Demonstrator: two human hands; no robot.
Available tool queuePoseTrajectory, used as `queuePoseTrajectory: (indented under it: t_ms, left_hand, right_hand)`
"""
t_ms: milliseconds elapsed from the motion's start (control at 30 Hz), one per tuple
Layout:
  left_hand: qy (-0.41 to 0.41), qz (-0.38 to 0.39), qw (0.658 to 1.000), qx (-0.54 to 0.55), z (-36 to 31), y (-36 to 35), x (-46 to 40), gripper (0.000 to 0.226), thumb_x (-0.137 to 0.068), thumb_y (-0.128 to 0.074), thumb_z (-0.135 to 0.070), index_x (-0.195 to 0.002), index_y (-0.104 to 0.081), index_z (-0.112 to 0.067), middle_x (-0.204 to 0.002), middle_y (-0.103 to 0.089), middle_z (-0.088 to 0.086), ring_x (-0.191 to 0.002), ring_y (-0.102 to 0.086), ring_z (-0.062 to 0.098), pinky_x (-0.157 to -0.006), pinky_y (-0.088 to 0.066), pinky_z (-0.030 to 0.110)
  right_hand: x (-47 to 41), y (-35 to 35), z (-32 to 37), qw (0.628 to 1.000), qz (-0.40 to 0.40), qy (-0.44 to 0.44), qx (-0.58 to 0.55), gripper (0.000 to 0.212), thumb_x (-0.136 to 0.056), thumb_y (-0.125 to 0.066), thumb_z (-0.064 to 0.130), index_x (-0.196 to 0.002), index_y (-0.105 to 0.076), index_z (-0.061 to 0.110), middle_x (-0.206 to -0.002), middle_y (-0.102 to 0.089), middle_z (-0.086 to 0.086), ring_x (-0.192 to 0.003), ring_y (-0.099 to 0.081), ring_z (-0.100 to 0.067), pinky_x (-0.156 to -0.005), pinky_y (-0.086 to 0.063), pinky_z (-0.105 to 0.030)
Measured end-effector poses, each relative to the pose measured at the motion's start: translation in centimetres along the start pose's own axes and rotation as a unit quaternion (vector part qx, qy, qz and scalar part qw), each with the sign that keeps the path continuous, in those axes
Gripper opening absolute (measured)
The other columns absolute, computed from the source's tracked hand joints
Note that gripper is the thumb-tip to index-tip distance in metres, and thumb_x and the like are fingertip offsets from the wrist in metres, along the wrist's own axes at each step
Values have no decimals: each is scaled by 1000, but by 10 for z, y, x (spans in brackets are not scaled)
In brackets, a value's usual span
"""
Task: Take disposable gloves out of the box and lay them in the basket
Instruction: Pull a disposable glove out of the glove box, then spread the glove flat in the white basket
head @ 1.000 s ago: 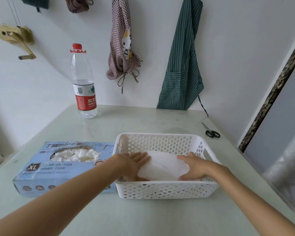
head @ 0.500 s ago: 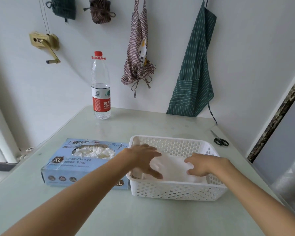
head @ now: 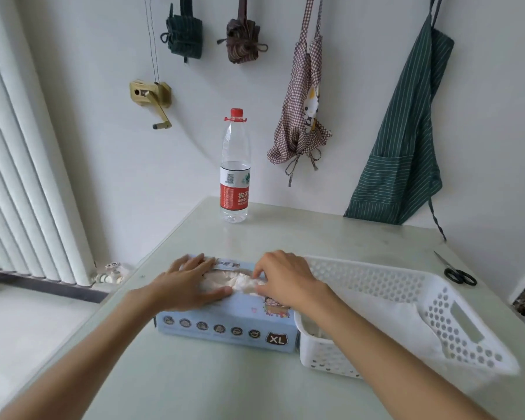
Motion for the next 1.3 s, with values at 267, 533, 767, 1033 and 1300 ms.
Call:
queuePoseTrajectory:
  t_ms: [267, 533, 767, 1033, 1300]
  left_hand:
    - [-1, -43, 999, -4, 0, 0, -1, 117, -50, -17, -99, -150, -13, -37, -159, -11, -9, -146, -7, 21, -117, -16, 45]
    - [-98, -86, 988, 81, -24, 32, 1, 110, -54, -44, -91, -145, -30, -31, -153, -31, -2, -140, -27, 22, -113, -26, 40]
    - [-132, -169, 956, 199, -42, 54, -4, 25, -80, -72, -38, -100, -71, -24, -97, -72, -9, -87, -67, 4, -83, -55, 32]
    - [-188, -132, 957, 175, -56, 55, -6, 17, -84, -71, -28, -100, -73, -27, -95, -71, -12, -80, -61, -1, -72, -47, 17]
    - [6, -301, 934, 194, 5, 52, -2, 8, -88, -65, -31, -93, -71, -33, -81, -64, -20, -88, -64, 8, -66, -45, 25]
  right_hand:
    - [-5, 12, 0, 983, 1, -6, -182, 15, -74, -81, 25, -85, -78, 15, -84, -74, 1, -73, -63, -7, -71, -50, -24]
    - [-9, 34, -11, 972, 45, -25, -231, 12, -89, -65, 30, -94, -65, 18, -88, -61, 9, -83, -55, -6, -70, -41, -19]
    - [6, 22, -37, 910, -31, -70, -407, 16, -81, -75, 16, -82, -59, 19, -80, -66, -1, -67, -61, -11, -63, -47, -21]
    - [14, 16, -34, 949, -79, -58, -298, 35, -69, -81, 4, -96, -69, 23, -67, -58, 9, -57, -52, -3, -62, -44, -15]
    - [37, 25, -57, 947, -205, -122, -215, 6, -76, -79, 29, -74, -75, 26, -70, -65, 11, -68, -60, -3, -59, -44, -22]
Point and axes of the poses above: each hand's wrist, its own x-axis away from the middle knuckle, its own y-axis out of the back of the hand, z = x × y, the point moved 8 cm from there along -x, towards the middle knuckle
